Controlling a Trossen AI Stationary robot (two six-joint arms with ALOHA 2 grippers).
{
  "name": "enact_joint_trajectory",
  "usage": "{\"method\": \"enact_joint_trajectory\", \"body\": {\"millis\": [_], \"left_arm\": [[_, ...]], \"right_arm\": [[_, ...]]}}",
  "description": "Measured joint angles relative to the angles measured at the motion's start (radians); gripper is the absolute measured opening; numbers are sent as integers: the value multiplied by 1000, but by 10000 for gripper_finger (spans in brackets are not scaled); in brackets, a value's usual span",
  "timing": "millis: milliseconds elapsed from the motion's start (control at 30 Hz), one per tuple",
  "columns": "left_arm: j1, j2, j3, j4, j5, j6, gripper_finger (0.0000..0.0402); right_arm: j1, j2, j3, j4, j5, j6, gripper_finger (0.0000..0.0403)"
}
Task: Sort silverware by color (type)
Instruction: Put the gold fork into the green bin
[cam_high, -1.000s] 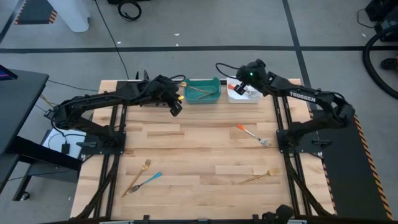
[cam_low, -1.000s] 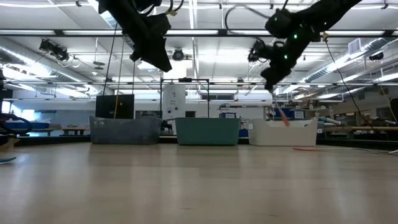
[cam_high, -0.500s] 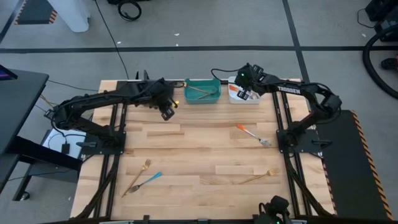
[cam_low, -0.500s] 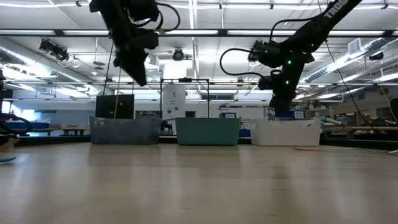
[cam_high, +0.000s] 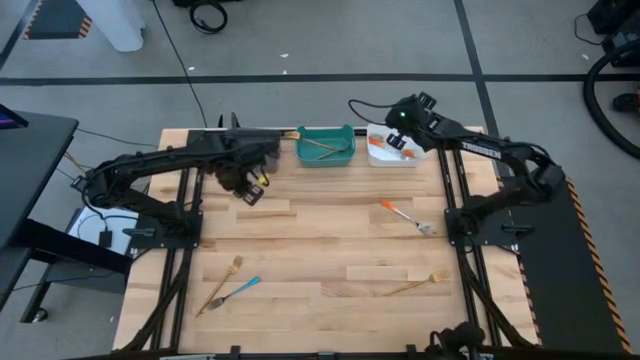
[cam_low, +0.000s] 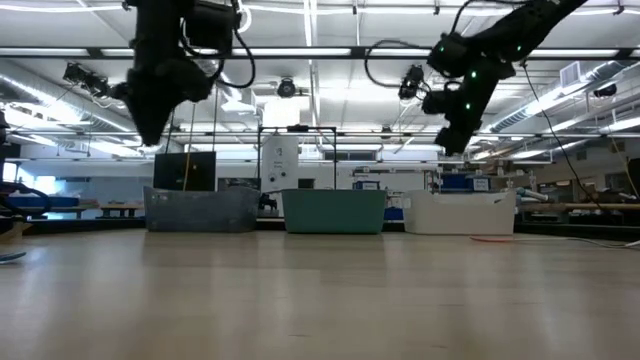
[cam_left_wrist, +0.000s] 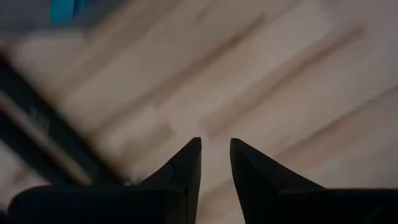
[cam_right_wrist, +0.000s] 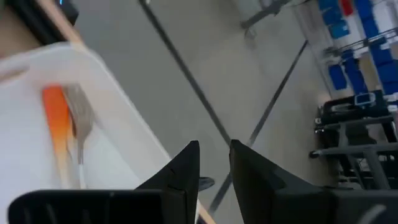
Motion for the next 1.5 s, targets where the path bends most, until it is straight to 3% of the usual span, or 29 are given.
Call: {"method": "enact_joint_trajectory", "body": {"millis": [167,500,667,900,1033,1500], "left_arm": [[-149,0,-36,-49,8,-110,94],[-563,-1,-126,-28,50,-479,94],[-781,-2,-174,78,75,-636,94],[-1008,-2,-271,225,72,-938,94],[-1087,-2,-333,321,72,-1045,94],[-1164,35,-442,512,71,-1056,94]], "right_arm": [[33,-97,0,-1,2,115,95],[117,-214,0,-111,-50,315,94],[173,-225,0,-163,-129,411,94],[276,-221,0,-175,-142,486,94],[333,-221,0,-179,-152,504,94],[467,-221,0,-179,-144,505,94]]}}
